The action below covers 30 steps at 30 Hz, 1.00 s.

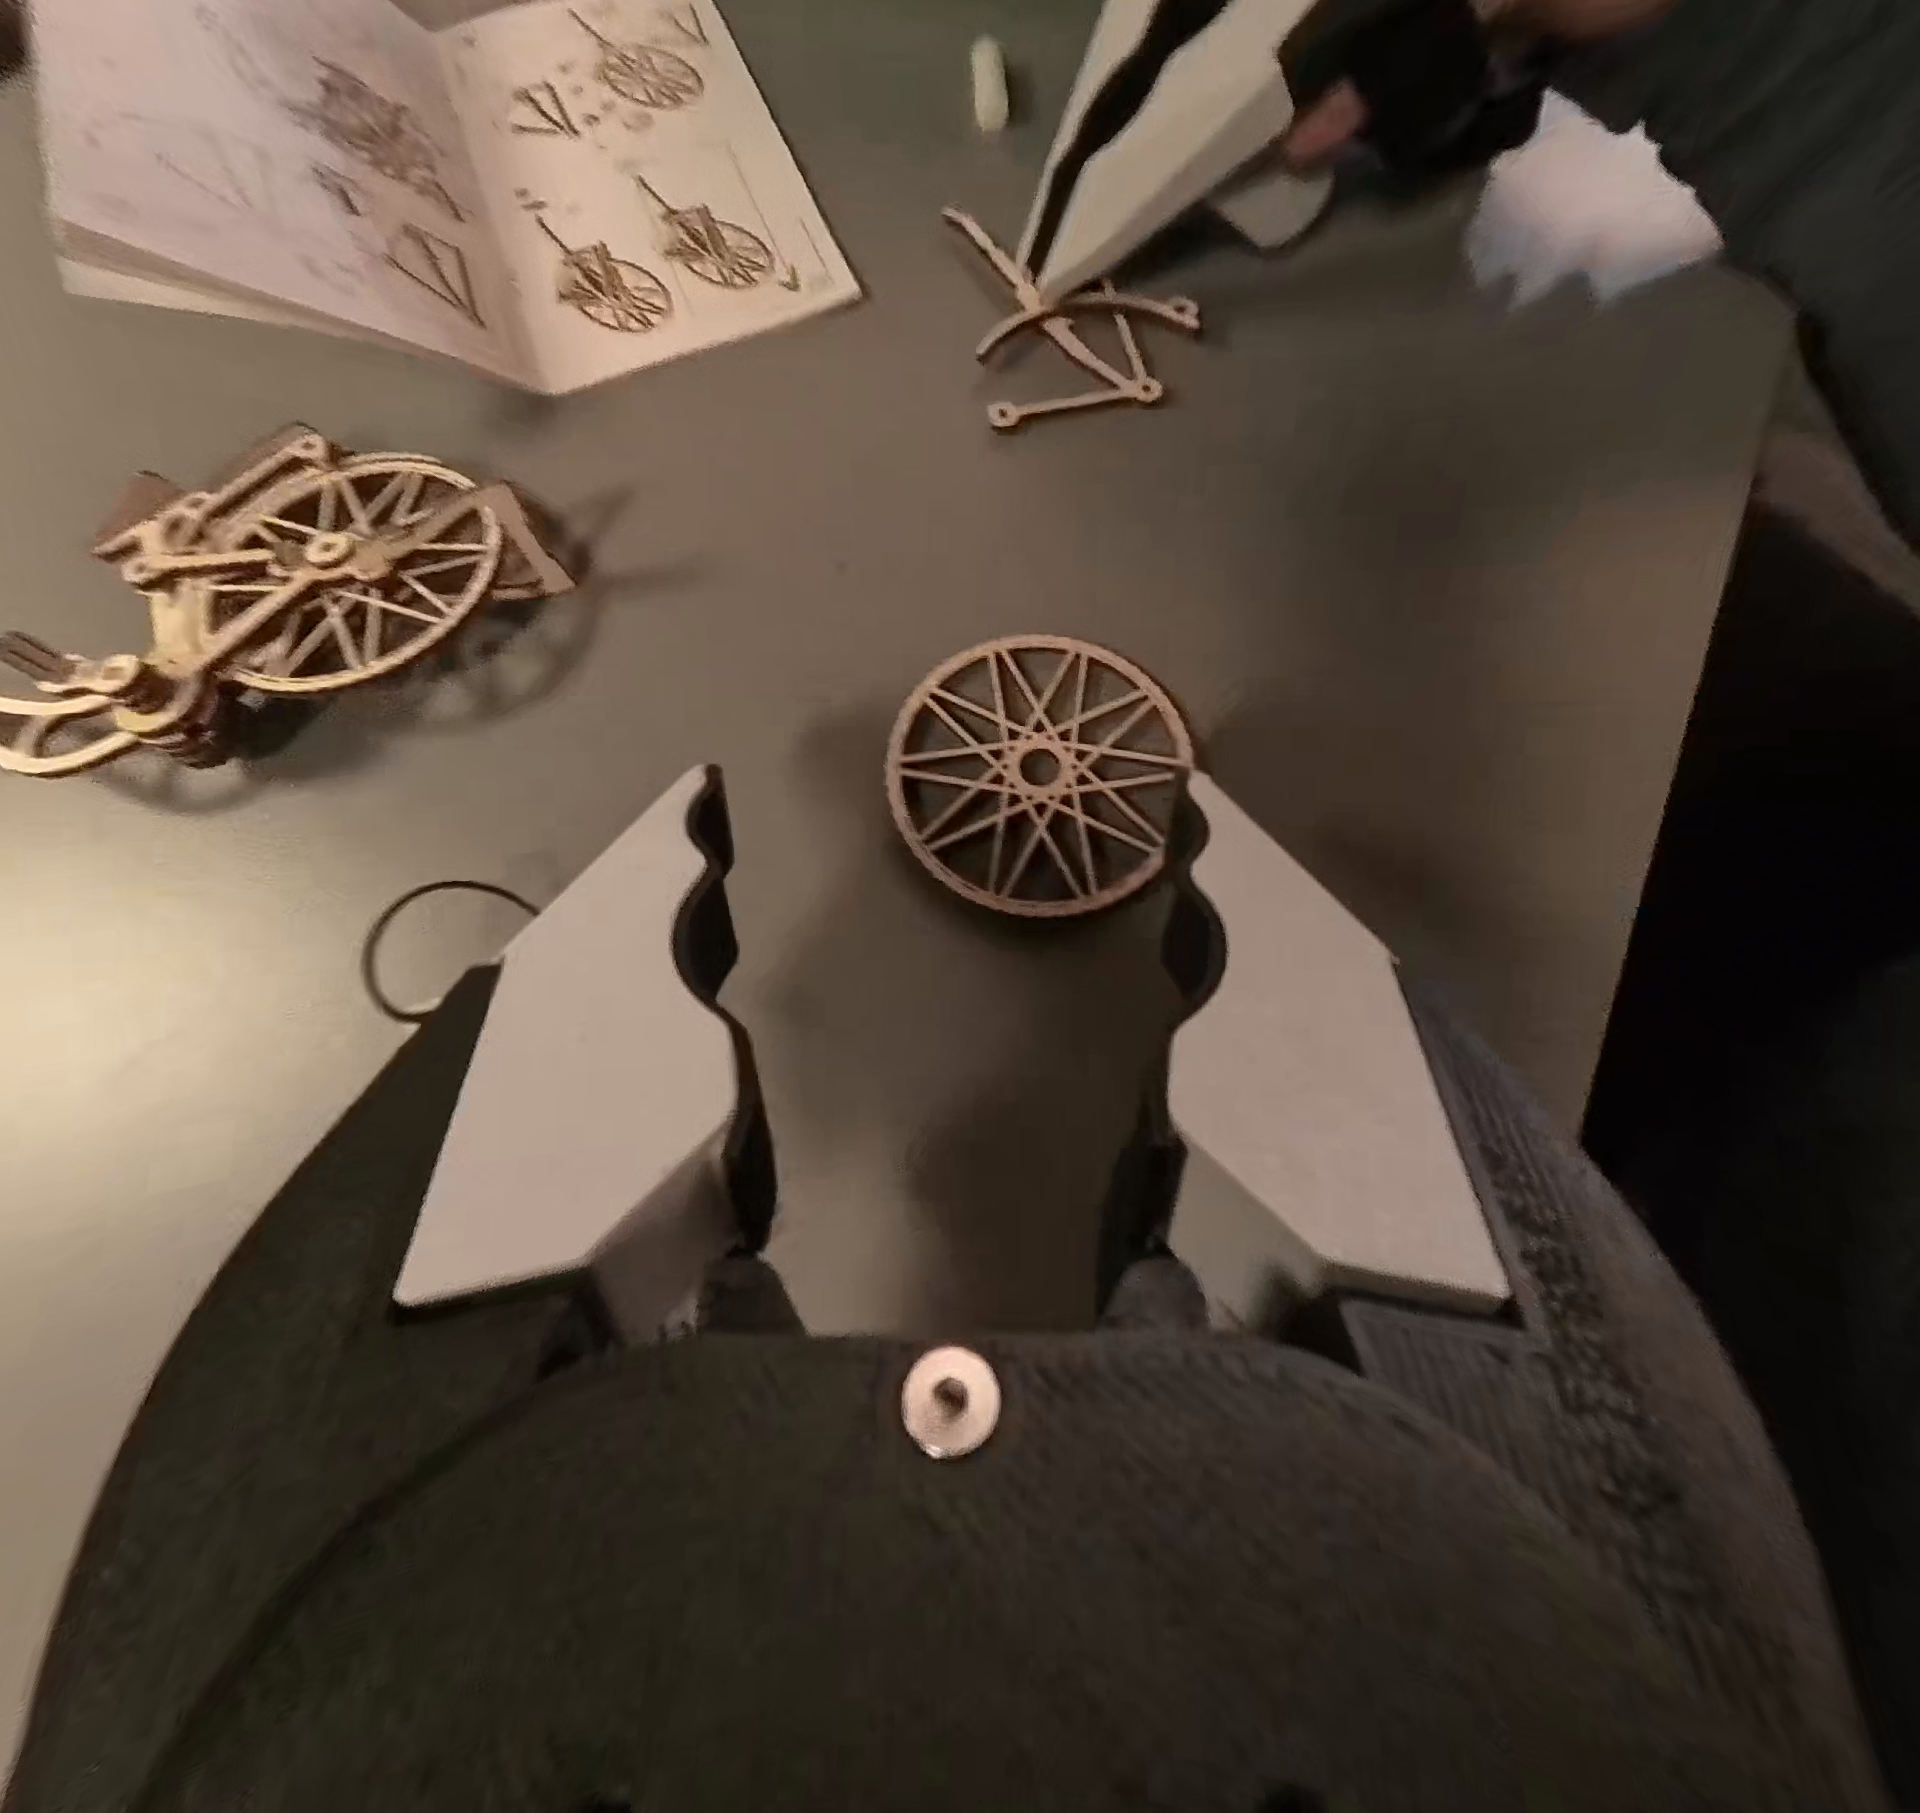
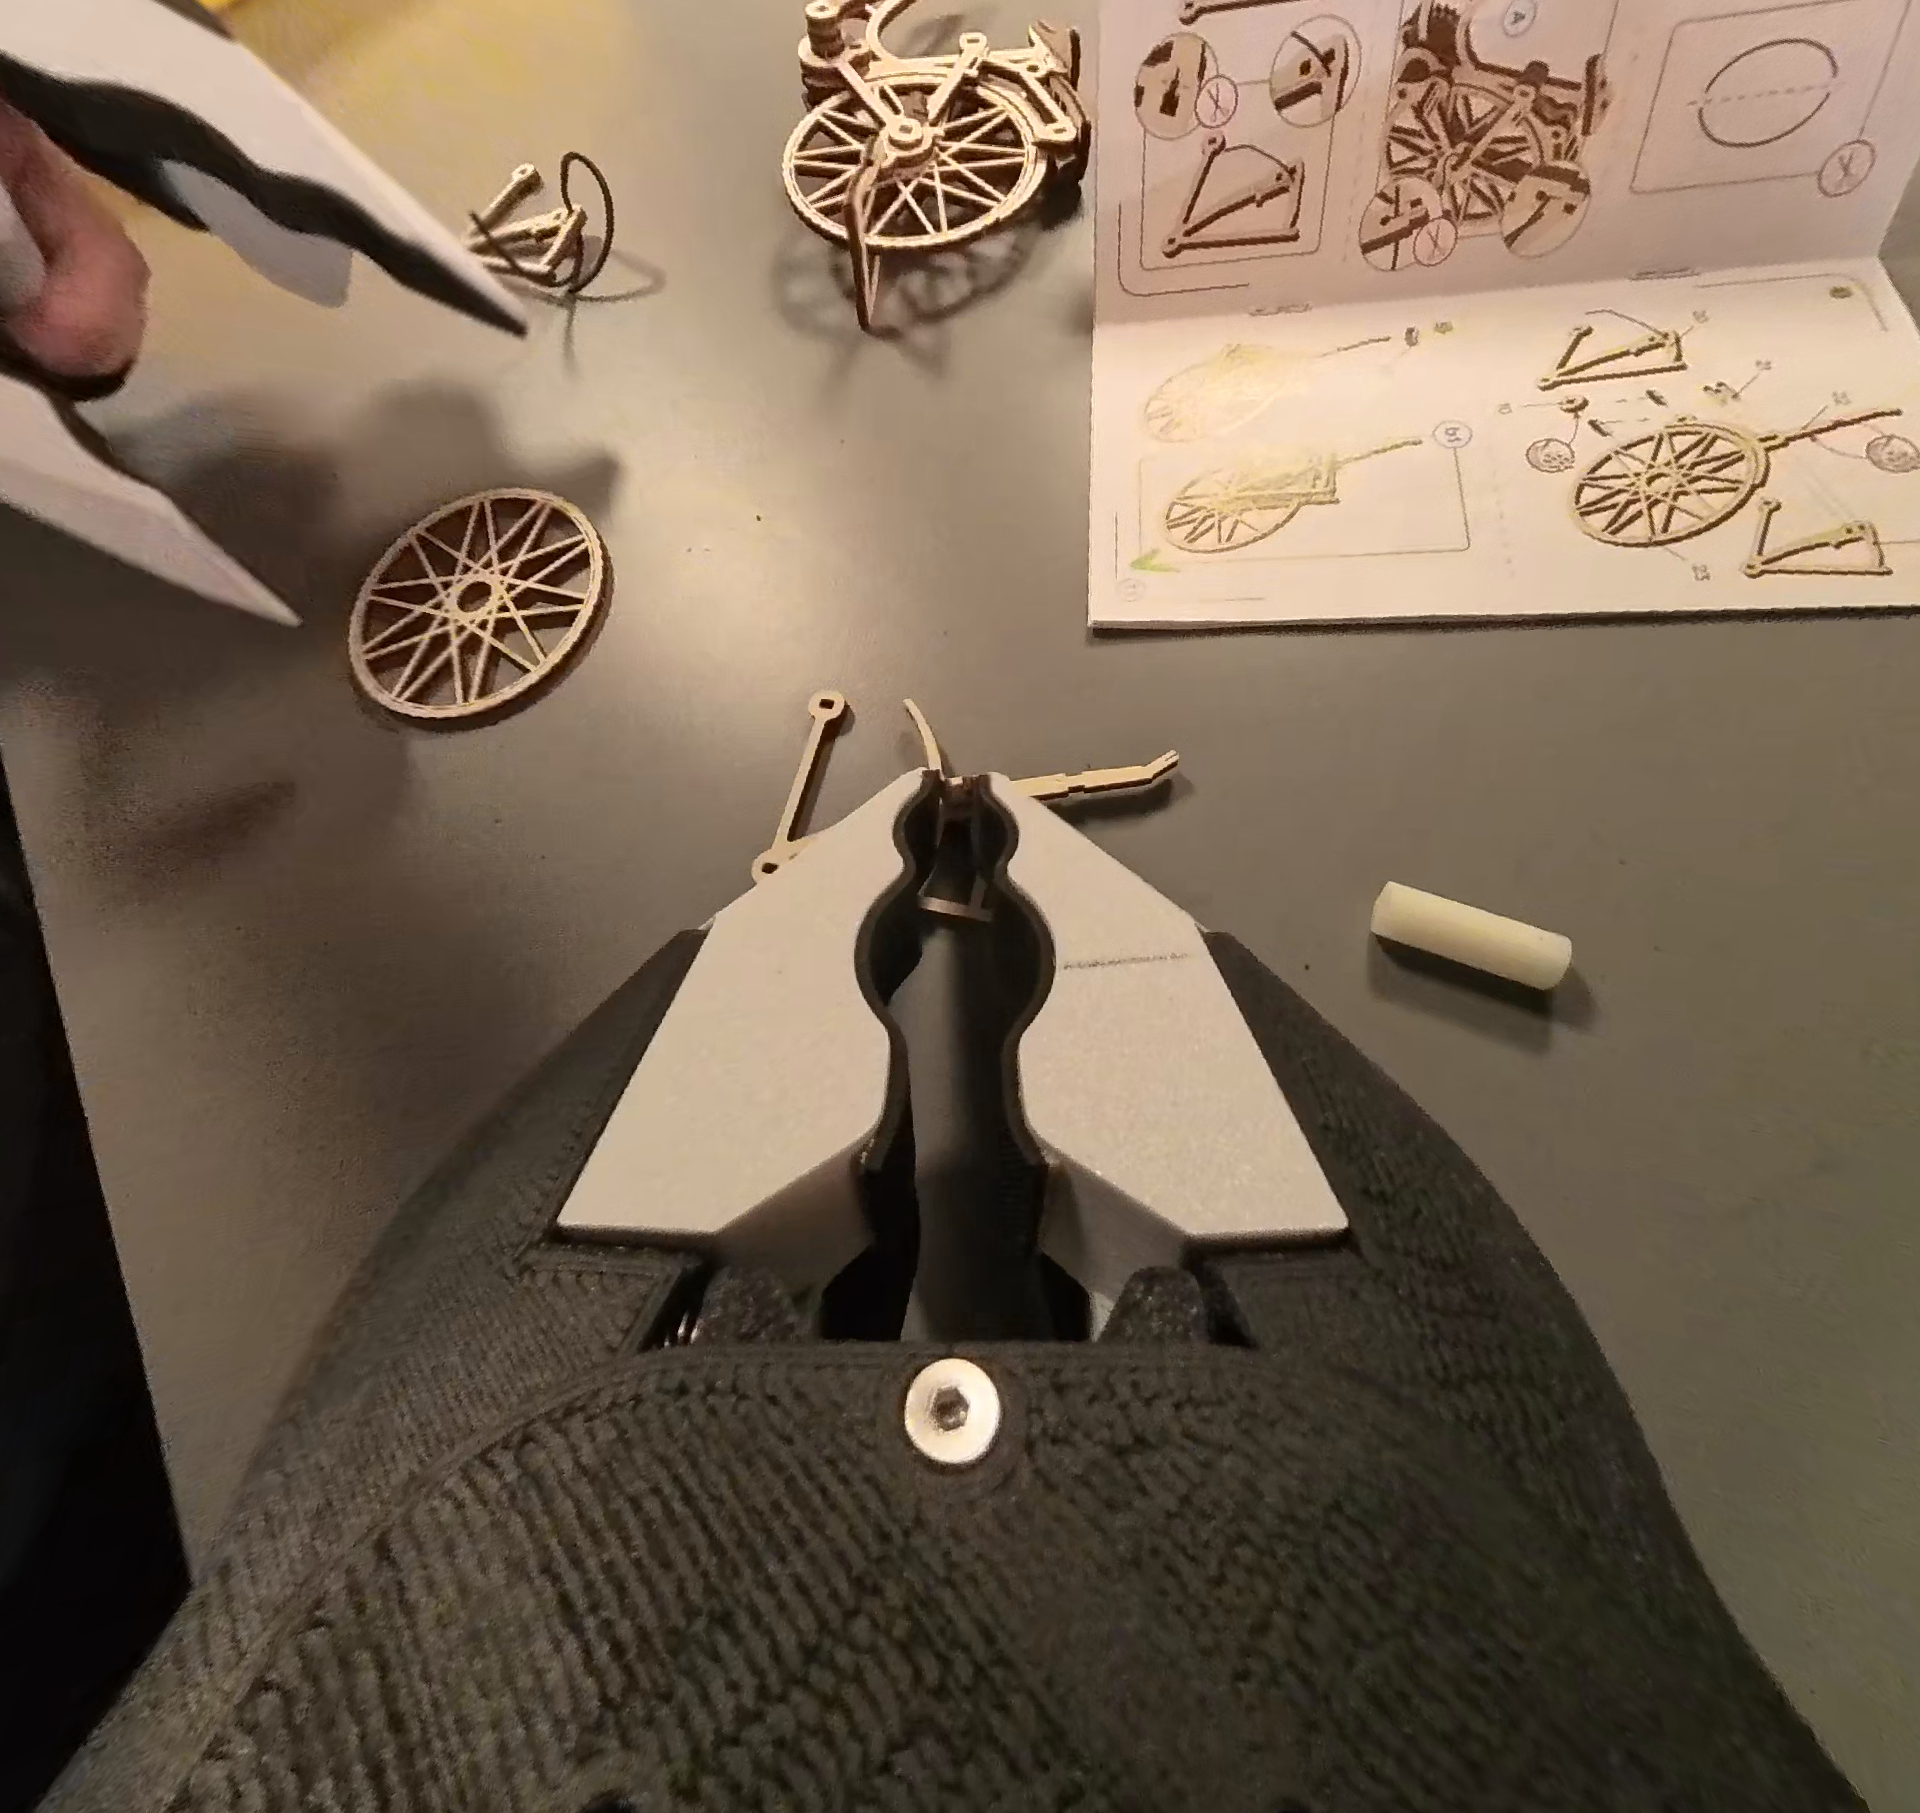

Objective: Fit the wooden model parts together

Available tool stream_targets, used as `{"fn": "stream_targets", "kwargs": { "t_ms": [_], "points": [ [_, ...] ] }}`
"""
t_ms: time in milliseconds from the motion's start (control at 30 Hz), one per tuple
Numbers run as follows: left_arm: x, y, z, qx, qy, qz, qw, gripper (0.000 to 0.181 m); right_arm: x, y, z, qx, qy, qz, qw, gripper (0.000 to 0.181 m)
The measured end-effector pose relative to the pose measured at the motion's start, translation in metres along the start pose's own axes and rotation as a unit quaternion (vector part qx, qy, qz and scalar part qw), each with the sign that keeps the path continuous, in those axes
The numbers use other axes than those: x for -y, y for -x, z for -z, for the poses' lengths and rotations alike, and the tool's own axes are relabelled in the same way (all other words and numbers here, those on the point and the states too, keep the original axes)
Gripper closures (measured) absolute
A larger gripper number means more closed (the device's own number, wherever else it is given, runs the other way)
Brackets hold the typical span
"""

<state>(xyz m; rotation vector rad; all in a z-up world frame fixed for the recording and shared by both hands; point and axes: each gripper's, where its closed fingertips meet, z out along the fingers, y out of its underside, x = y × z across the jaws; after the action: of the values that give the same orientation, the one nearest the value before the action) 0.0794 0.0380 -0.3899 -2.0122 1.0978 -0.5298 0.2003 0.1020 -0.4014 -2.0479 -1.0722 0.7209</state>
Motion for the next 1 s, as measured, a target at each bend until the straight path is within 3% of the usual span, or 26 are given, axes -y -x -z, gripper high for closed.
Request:
{"fn": "stream_targets", "kwargs": {
  "t_ms": [100,300,700,767,900,1000],
  "points": [
    [-0.004,-0.011,-0.004,-0.035,0.006,0.029,0.999,0.097,0.000,0.000,-0.001,-0.009,0.001,0.010,1.000,0.178],
    [-0.012,-0.015,-0.015,-0.037,0.022,0.032,0.999,0.100,0.000,0.000,-0.001,-0.015,0.001,0.017,1.000,0.178],
    [-0.010,-0.017,-0.018,-0.044,0.022,0.005,0.999,0.120,0.000,0.000,-0.001,-0.016,0.001,0.018,1.000,0.178],
    [-0.011,-0.015,-0.019,-0.038,0.023,-0.002,0.999,0.131,0.000,0.000,-0.001,-0.016,0.001,0.019,1.000,0.178],
    [-0.010,-0.018,-0.020,-0.042,0.022,-0.009,0.999,0.130,0.000,0.000,-0.001,-0.015,0.001,0.018,1.000,0.178],
    [-0.009,-0.019,-0.022,-0.046,0.024,-0.004,0.999,0.116,0.000,0.000,-0.001,-0.015,0.001,0.018,1.000,0.178]
  ]
}}
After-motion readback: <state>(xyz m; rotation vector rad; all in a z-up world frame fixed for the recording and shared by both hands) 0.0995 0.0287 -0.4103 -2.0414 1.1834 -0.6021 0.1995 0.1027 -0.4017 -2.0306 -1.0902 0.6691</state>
